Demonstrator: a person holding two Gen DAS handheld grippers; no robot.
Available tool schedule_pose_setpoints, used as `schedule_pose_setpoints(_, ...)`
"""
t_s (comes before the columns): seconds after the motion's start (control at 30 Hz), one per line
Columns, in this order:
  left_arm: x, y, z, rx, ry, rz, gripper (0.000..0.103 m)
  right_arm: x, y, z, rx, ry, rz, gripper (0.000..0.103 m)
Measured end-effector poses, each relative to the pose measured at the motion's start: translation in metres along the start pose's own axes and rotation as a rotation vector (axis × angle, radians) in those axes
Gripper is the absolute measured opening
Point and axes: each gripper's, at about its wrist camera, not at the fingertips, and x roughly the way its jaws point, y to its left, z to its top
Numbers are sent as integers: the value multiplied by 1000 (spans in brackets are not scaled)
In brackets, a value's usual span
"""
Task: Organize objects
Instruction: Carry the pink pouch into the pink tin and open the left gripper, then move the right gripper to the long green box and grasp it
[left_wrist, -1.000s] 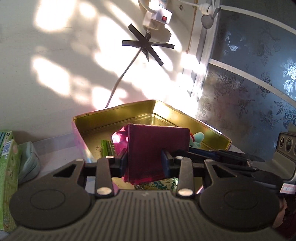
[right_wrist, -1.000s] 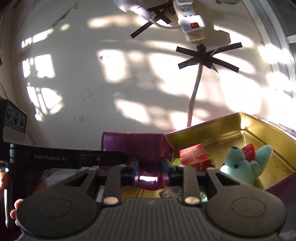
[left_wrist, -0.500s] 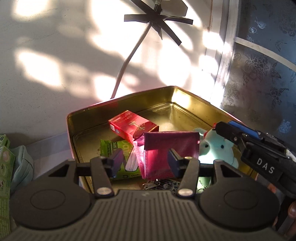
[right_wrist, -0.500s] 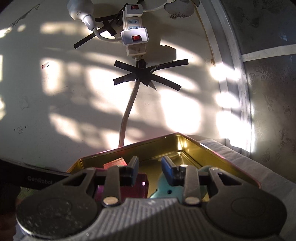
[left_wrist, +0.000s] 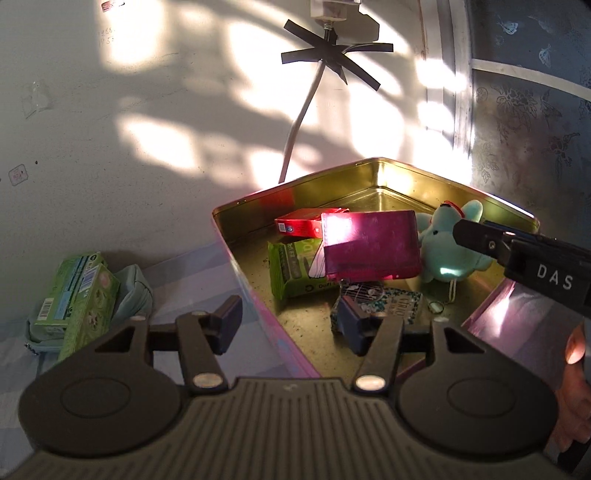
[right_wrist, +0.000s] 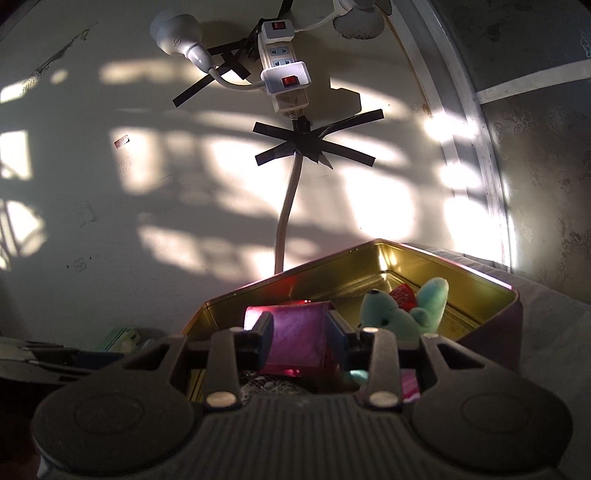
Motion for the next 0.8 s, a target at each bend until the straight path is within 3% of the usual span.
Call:
schedule_pose_setpoints(0.37, -26, 48, -56, -61, 20, 125, 60, -35, 46, -24, -49, 58, 57, 34)
schedule_pose_setpoints(0.8, -36, 124, -110, -164, 42, 281, 63, -26, 121, -46, -179, 131, 154, 34)
